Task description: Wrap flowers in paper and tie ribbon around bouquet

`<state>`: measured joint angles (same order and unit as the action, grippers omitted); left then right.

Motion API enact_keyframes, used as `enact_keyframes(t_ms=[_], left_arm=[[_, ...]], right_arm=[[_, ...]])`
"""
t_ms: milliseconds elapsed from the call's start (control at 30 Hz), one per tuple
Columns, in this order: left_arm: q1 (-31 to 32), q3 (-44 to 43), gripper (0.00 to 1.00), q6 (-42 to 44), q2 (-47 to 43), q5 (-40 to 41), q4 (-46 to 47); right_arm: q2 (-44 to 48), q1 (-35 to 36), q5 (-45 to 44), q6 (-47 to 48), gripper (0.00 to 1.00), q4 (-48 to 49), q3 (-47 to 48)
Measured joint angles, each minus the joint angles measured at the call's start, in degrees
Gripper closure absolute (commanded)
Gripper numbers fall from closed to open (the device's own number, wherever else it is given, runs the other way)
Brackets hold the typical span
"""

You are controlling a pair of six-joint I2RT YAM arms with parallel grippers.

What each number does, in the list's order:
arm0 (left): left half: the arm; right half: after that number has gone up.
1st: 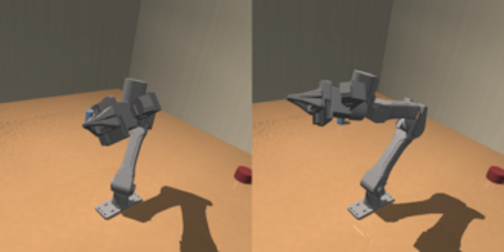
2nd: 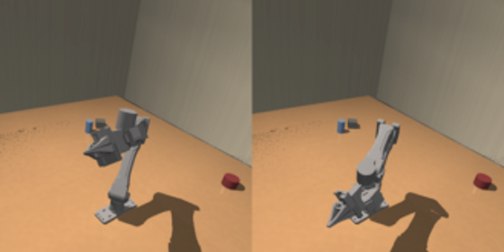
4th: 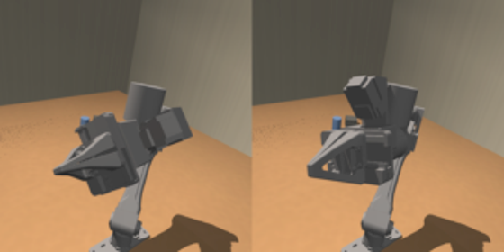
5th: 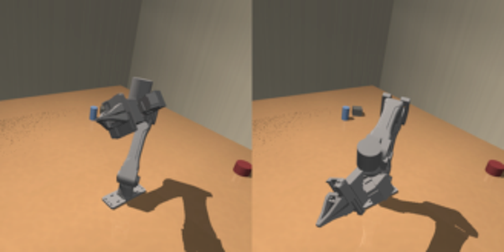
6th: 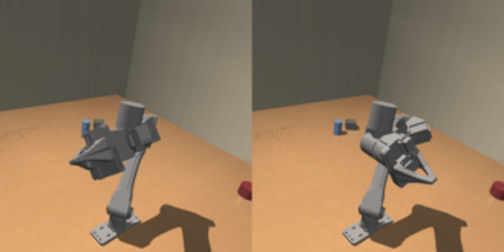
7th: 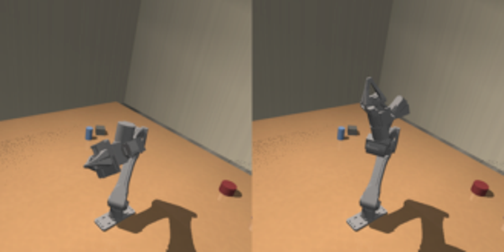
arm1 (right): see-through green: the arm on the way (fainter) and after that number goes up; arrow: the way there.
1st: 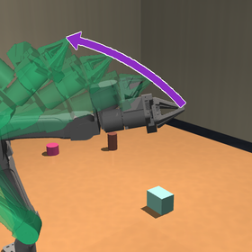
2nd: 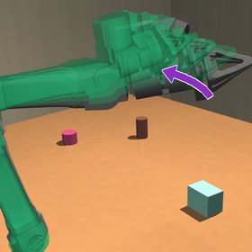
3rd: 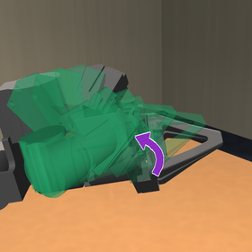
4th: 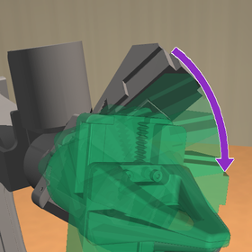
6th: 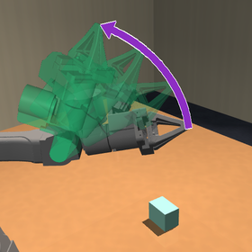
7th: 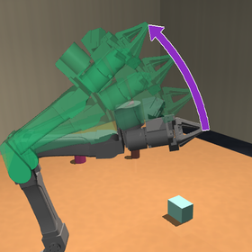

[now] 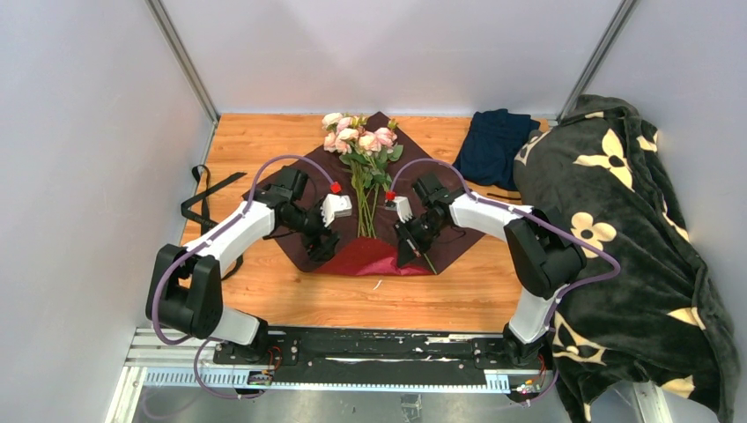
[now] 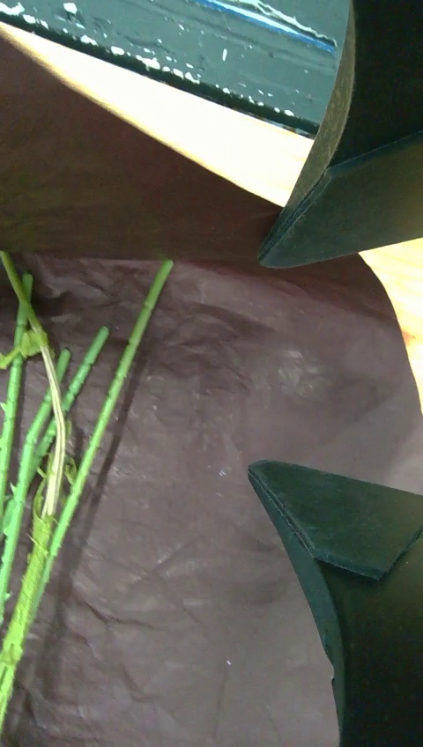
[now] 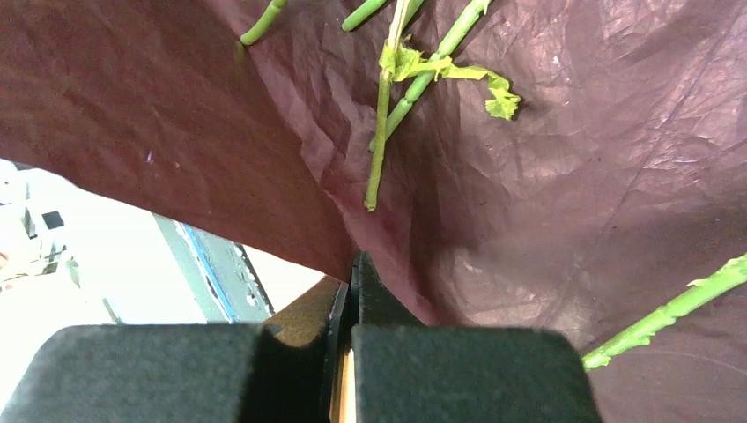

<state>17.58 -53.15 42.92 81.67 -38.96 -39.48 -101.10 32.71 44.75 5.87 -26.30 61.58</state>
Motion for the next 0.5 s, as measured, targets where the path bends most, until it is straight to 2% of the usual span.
enact_keyframes(t_ms=[167,300,433,500], left_arm=[[0.92,1.09,0.12,-0.87,0.07,-2.71,2.51],[0.11,0.68,0.11,1.55,-0.20,-3.54,1.51],[-4.37,-5.62,0.10,3.02,-0.66,-3.39,-2.32],[-3.78,-7.65,0.07,3.87,-2.14,-1.51,-1.81]], right_arm=[[-0.11,0.00,0.28,0.35,1.00,-0.83,0.28],[-0.15,0.00,0.26,0.90,1.00,-1.14,0.72],[-0.81,0.00,0.28,1.25,1.00,-1.55,0.87],[-1.11,0.00,0.26,1.31,1.00,-1.77,0.87]])
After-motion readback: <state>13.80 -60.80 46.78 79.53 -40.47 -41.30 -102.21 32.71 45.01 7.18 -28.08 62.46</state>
